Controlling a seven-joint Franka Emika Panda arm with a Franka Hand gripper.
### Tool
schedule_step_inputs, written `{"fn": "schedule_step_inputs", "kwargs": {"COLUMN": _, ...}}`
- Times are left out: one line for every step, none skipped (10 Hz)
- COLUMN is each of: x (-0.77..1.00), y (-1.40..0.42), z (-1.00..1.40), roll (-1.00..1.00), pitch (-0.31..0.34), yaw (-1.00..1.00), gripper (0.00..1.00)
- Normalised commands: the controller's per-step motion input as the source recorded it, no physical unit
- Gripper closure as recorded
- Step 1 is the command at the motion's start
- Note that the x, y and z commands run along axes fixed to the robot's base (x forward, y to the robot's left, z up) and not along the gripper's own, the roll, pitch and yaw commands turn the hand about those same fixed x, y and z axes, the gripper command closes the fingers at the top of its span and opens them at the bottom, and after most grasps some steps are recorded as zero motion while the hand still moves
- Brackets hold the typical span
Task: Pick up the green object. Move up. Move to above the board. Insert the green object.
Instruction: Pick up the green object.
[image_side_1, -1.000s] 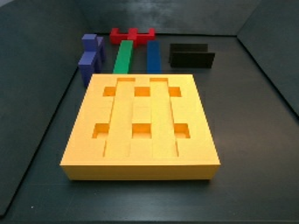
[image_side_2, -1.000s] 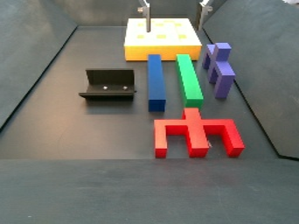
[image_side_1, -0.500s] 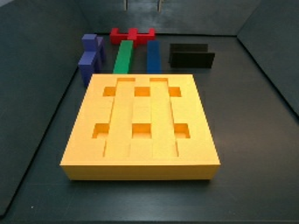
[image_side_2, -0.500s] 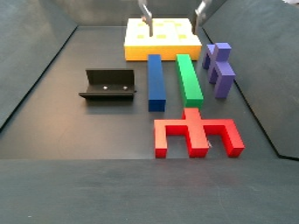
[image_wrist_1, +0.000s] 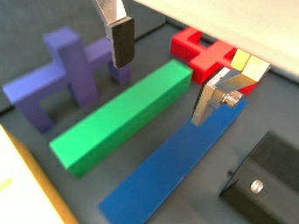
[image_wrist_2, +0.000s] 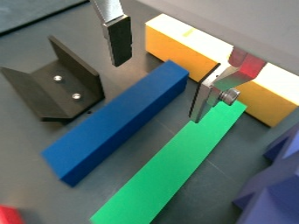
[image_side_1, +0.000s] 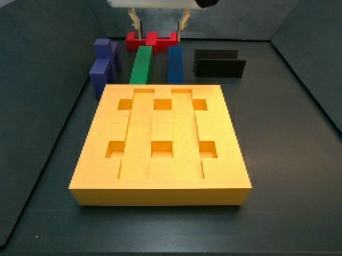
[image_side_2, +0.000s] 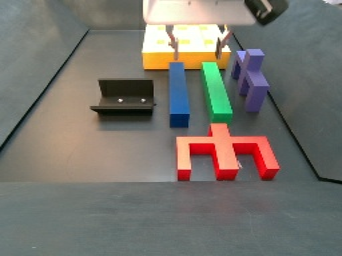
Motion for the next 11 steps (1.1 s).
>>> {"fn": "schedule_step_inputs", "kwargs": {"x": -0.19, "y": -0.14, "z": -0.71, "roll": 0.12, "pitch": -0.269, "yaw": 0.0, "gripper": 0.0}}
{"fn": "schedule_step_inputs", "kwargs": {"x": -0.43, "y": 0.01, "z": -0.61, "roll": 0.06, "pitch": -0.309, "yaw": 0.0, "gripper": 0.0}}
{"fn": "schedule_step_inputs", "kwargs": {"x": -0.47, "y": 0.11, "z": -0.48, "roll": 0.03, "pitch": -0.284, "yaw": -0.05, "gripper": 0.0}}
{"fn": "schedule_step_inputs", "kwargs": {"x": -0.42, "y": 0.07, "z": -0.38, "roll": 0.03, "pitch": -0.263, "yaw": -0.06, "gripper": 0.0}}
{"fn": "schedule_step_inputs", "kwargs": {"x": -0.21, "y": 0.05, "z": -0.1, "roll": 0.01, "pitch": -0.163, "yaw": -0.04, "gripper": 0.0}}
{"fn": "schedule_step_inputs", "kwargs": {"x": 0.0, "y": 0.01, "z": 0.0, "roll": 0.01, "pitch": -0.023, "yaw": -0.08, "gripper": 0.0}}
{"fn": "schedule_step_inputs", "kwargs": {"x": 0.04, "y": 0.03, "z": 0.0, "roll": 0.01, "pitch": 0.0, "yaw": -0.1, "gripper": 0.0}}
{"fn": "schedule_step_inputs", "kwargs": {"x": 0.02, "y": 0.1, "z": -0.09, "roll": 0.01, "pitch": 0.0, "yaw": -0.15, "gripper": 0.0}}
{"fn": "schedule_step_inputs", "kwargs": {"x": 0.0, "y": 0.08, "z": -0.13, "roll": 0.05, "pitch": 0.0, "yaw": -0.1, "gripper": 0.0}}
{"fn": "schedule_step_inputs", "kwargs": {"x": 0.0, "y": 0.08, "z": -0.1, "roll": 0.05, "pitch": 0.0, "yaw": -0.09, "gripper": 0.0}}
{"fn": "schedule_step_inputs", "kwargs": {"x": 0.0, "y": 0.13, "z": -0.02, "roll": 0.02, "pitch": 0.0, "yaw": -0.06, "gripper": 0.0}}
